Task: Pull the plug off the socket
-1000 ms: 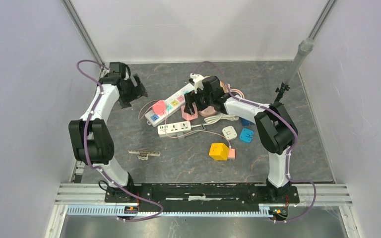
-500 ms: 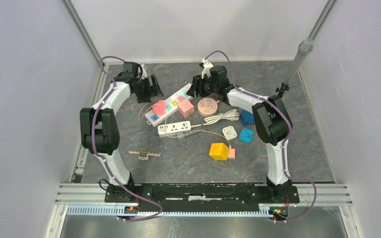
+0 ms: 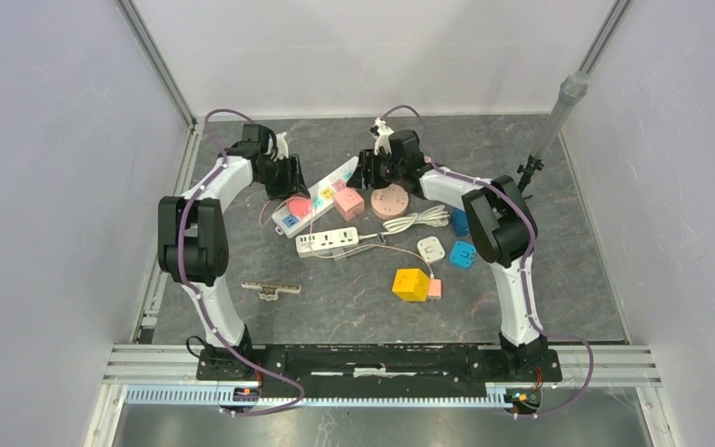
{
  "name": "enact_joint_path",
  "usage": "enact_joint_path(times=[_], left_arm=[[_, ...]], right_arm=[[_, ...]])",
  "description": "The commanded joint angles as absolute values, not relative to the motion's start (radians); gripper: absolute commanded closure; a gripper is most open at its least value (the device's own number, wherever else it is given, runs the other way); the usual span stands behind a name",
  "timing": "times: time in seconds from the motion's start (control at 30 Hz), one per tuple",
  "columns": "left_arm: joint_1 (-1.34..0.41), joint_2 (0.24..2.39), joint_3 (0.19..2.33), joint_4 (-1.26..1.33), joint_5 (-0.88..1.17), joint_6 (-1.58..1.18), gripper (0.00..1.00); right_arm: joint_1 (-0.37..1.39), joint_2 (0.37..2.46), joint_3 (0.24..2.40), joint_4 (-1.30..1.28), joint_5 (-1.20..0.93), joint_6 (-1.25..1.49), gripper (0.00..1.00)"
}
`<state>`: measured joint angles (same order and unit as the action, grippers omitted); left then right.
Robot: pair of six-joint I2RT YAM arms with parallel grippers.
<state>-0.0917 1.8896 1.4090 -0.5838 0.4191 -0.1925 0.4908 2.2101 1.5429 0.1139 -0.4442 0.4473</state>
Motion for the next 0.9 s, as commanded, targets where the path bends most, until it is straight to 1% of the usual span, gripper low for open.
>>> enact_joint_path(times=[0.0,0.17,0.3,0.37,0.43,0.5,0.57,0.6,0.7,0.77,0.87], left_arm=[[-0.118,1.854,1.441,-0.656,0.338,-0.092,0.43],[-0.144,1.828,1.435,-0.665,0.293,-0.066,0.45],[-0.172,1.822,1.444,-0.692,0.212,-0.031,0.46],[-0.186,1.816,1.449,-0.700,0.169,-0.020,0.42],[-0.194,1.811,1.452,-0.704,0.144,-0.011,0.40],[-0.202,1.806,1.455,-0.708,0.121,-0.006,0.35],[-0.209,1.804,1.455,-0.710,0.108,-0.004,0.34],[-0.213,1.803,1.455,-0.709,0.104,-0.003,0.35],[-0.226,1.812,1.462,-0.710,0.080,-0.002,0.45],[-0.240,1.816,1.466,-0.710,0.068,-0.002,0.54],[-0.257,1.812,1.473,-0.713,0.058,0.038,0.66]], right_arm=[[0.492,2.226,1.595,0.140,-0.418,0.448,0.42],[0.491,2.228,1.603,0.105,-0.346,0.471,0.35],[0.492,2.249,1.626,0.039,-0.272,0.504,0.34],[0.492,2.263,1.628,0.034,-0.253,0.516,0.34],[0.494,2.274,1.631,0.042,-0.245,0.522,0.34],[0.497,2.284,1.641,0.041,-0.227,0.513,0.34],[0.500,2.292,1.650,0.032,-0.203,0.498,0.34],[0.502,2.295,1.654,0.028,-0.190,0.491,0.34],[0.509,2.313,1.675,0.007,-0.155,0.464,0.35],[0.515,2.327,1.691,0.003,-0.138,0.441,0.35],[0.528,2.337,1.694,-0.034,-0.113,0.407,0.36]])
